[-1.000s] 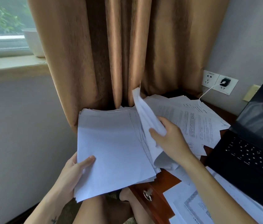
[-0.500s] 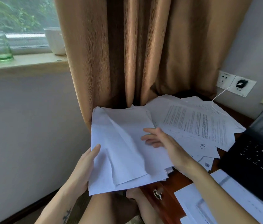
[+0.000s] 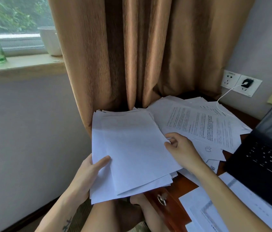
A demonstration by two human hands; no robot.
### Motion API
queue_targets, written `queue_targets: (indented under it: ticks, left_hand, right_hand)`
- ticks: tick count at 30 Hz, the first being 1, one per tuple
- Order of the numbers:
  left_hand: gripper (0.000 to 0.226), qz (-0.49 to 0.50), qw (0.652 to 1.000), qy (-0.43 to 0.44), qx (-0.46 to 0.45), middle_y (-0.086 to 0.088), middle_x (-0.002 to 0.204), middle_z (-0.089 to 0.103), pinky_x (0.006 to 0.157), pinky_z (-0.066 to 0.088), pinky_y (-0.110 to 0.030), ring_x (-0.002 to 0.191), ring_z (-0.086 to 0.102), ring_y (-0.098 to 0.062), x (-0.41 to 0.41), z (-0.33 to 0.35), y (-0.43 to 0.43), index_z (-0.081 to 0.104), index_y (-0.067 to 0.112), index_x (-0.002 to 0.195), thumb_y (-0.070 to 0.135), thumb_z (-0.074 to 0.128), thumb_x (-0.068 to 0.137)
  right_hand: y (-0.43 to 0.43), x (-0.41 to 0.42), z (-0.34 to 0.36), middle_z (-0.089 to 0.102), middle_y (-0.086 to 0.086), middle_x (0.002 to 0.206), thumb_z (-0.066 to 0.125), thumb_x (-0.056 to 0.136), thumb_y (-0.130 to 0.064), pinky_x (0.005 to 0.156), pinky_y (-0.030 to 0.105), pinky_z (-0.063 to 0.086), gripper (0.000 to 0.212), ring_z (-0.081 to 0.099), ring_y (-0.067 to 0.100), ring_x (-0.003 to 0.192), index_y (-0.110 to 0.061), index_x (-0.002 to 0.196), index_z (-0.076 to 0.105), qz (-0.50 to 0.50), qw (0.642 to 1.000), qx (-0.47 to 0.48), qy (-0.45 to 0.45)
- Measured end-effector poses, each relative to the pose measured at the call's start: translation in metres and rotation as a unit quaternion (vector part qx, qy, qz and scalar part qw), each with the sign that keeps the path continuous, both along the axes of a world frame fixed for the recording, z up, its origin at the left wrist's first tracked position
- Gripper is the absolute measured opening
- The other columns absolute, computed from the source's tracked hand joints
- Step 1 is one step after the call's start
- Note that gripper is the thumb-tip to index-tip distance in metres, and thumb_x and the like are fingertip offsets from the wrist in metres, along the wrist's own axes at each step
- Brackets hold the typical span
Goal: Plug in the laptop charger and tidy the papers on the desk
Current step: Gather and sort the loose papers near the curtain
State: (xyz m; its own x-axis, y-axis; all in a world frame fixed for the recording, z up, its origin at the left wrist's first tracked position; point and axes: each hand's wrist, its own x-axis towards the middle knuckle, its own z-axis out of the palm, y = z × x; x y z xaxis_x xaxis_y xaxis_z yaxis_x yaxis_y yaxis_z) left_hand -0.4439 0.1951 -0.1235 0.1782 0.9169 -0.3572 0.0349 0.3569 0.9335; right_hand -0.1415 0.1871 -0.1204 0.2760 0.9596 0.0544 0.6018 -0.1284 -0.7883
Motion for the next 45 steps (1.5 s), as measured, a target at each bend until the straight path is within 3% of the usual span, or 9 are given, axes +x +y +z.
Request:
queue_targets:
  ticks: [10, 15, 24, 26, 29, 32, 36, 41, 45]
  left_hand:
    - [0.023, -0.003, 1.0, 0.007, -0.002, -0.001, 0.11, 0.08, 0.098, 0.055, -0.055, 0.098, 0.077, -0.029, -0.002, -0.005, 0.002, 0.066, 0.023, 0.122, 0.013, 0.065, 0.101]
    - [0.026, 0.023, 1.0, -0.008, -0.012, -0.004, 0.109, 0.08, 0.095, 0.057, -0.057, 0.096, 0.077, -0.033, -0.001, -0.009, 0.005, 0.066, 0.025, 0.12, 0.009, 0.065, 0.1]
    - [0.023, 0.038, 0.997, -0.056, -0.042, -0.011, 0.106, 0.08, 0.093, 0.055, -0.065, 0.096, 0.076, -0.043, -0.014, -0.008, 0.008, 0.066, 0.027, 0.116, 0.01, 0.064, 0.101]
    - [0.023, 0.038, 0.997, -0.061, -0.04, -0.012, 0.105, 0.08, 0.093, 0.055, -0.065, 0.095, 0.076, -0.043, -0.014, -0.007, 0.008, 0.067, 0.026, 0.115, 0.008, 0.064, 0.1]
    - [0.023, 0.036, 0.997, -0.059, -0.033, -0.012, 0.105, 0.08, 0.093, 0.055, -0.064, 0.095, 0.076, -0.043, -0.014, -0.007, 0.008, 0.067, 0.023, 0.116, 0.006, 0.064, 0.1]
    - [0.022, 0.039, 0.997, -0.053, -0.028, -0.012, 0.101, 0.08, 0.088, 0.058, -0.06, 0.093, 0.076, -0.042, -0.014, -0.008, 0.011, 0.066, 0.024, 0.115, 0.008, 0.065, 0.1]
    - [0.024, 0.039, 0.997, -0.059, -0.032, -0.011, 0.108, 0.079, 0.094, 0.055, -0.065, 0.097, 0.076, -0.042, -0.014, -0.012, 0.013, 0.065, 0.023, 0.119, 0.008, 0.065, 0.1]
    - [0.025, 0.037, 0.997, -0.063, -0.035, -0.01, 0.109, 0.079, 0.096, 0.054, -0.065, 0.099, 0.075, -0.042, -0.016, -0.014, 0.014, 0.065, 0.022, 0.12, 0.009, 0.066, 0.099]
    - [0.026, 0.034, 0.997, -0.063, -0.035, -0.009, 0.109, 0.079, 0.096, 0.054, -0.064, 0.1, 0.075, -0.041, -0.017, -0.017, 0.014, 0.065, 0.022, 0.121, 0.008, 0.066, 0.099]
  right_hand:
    - [0.003, 0.032, -0.002, 0.065, -0.006, 0.114, 0.061, 0.098, -0.02, 0.098, 0.032, 0.048, 0.022, 0.056, 0.007, 0.106, -0.024, 0.118, 0.07, 0.0, 0.989, 0.065, -0.133]
    - [0.003, 0.101, -0.003, 0.039, -0.003, 0.15, 0.053, 0.09, -0.069, 0.114, 0.044, 0.026, 0.074, 0.03, 0.025, 0.139, -0.028, 0.15, 0.037, -0.063, 0.941, -0.118, -0.31]
    - [0.011, 0.123, -0.004, 0.067, 0.009, 0.114, 0.049, 0.105, -0.037, 0.077, 0.039, 0.053, 0.036, 0.059, 0.029, 0.101, -0.012, 0.129, 0.062, -0.02, 0.865, -0.059, -0.498]
    - [0.014, 0.12, -0.005, 0.068, 0.008, 0.083, 0.075, 0.089, -0.02, 0.054, 0.035, 0.053, 0.019, 0.063, 0.027, 0.074, -0.009, 0.103, 0.07, -0.023, 0.811, -0.026, -0.584]
    - [0.023, 0.119, 0.001, 0.055, 0.005, 0.053, 0.091, 0.049, 0.009, 0.037, 0.024, 0.033, 0.039, 0.053, 0.022, 0.044, -0.008, 0.072, 0.065, -0.031, 0.804, 0.047, -0.592]
    - [0.037, 0.109, 0.009, 0.056, 0.007, 0.052, 0.09, 0.056, 0.008, 0.04, 0.023, 0.032, 0.034, 0.052, 0.023, 0.044, -0.007, 0.073, 0.064, -0.04, 0.821, 0.069, -0.565]
    - [0.059, 0.09, 0.009, 0.068, 0.012, 0.078, 0.064, 0.096, -0.014, 0.056, 0.04, 0.053, 0.009, 0.062, 0.03, 0.071, -0.006, 0.095, 0.069, -0.03, 0.88, 0.09, -0.466]
    - [0.061, 0.06, 0.001, 0.039, -0.004, 0.153, 0.042, 0.092, -0.075, 0.109, 0.039, 0.027, 0.076, 0.032, 0.022, 0.139, -0.027, 0.152, 0.038, 0.052, 0.93, -0.101, -0.35]
    - [0.049, 0.06, 0.011, 0.004, -0.009, 0.168, 0.043, 0.08, -0.088, 0.123, 0.038, 0.006, 0.105, 0.004, 0.016, 0.152, -0.034, 0.161, 0.005, 0.122, 0.916, -0.167, -0.345]
